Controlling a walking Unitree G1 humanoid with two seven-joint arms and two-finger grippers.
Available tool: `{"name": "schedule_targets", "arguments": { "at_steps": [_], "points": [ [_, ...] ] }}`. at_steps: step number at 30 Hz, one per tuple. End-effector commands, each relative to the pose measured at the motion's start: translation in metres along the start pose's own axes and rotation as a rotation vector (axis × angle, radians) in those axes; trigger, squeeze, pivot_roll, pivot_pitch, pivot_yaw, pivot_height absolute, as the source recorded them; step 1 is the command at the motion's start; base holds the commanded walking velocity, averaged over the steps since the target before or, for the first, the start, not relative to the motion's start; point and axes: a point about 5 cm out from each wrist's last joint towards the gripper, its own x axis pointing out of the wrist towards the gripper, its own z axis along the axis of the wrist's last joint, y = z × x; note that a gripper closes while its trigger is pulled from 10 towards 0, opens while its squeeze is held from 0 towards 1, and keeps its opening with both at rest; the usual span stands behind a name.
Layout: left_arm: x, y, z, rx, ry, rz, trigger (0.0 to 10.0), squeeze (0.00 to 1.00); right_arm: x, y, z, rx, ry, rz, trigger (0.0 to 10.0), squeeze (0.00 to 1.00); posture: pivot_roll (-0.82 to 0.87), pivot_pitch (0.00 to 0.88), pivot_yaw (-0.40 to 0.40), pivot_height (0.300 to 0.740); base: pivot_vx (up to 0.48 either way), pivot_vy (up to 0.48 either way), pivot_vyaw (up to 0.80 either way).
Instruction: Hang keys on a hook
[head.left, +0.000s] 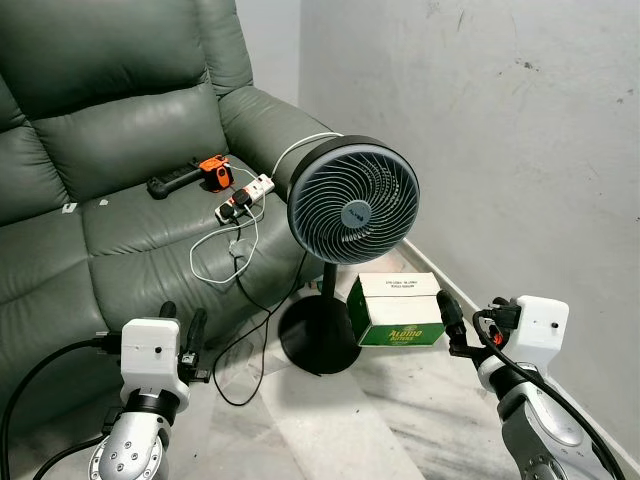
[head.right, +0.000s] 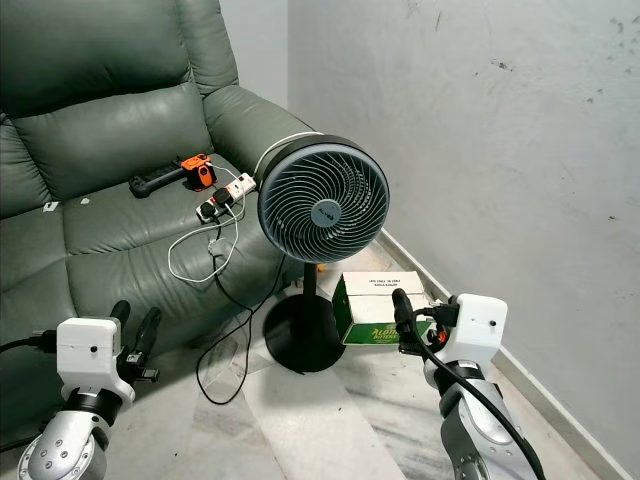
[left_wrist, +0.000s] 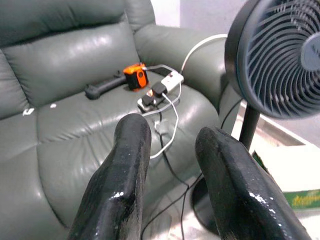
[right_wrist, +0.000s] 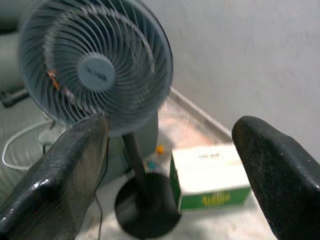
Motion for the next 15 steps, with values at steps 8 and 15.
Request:
{"name": "schedule_targets", "arguments": {
  "at_steps": [8, 15],
  "points": [
    [-0.001, 0.0018, 0.0042, 0.019, -0.01, 0.019, 10.0, 0.0, -0.0039, 0.0039, 0.0031, -0.011, -0.024, 0.034, 10.0, 0.0, -0.01, 0.164, -0.018, 0.74, 0.0, 0.0, 0.0],
    [-0.0015, 0.0019, 0.0028, 0.013, 0.004, 0.02, 10.0, 0.0, -0.0035, 0.0028, 0.002, -0.02, -0.02, 0.035, 10.0, 0.0, -0.01, 0.168, -0.019, 0.74, 0.0, 0.0, 0.0]
  ]
}}
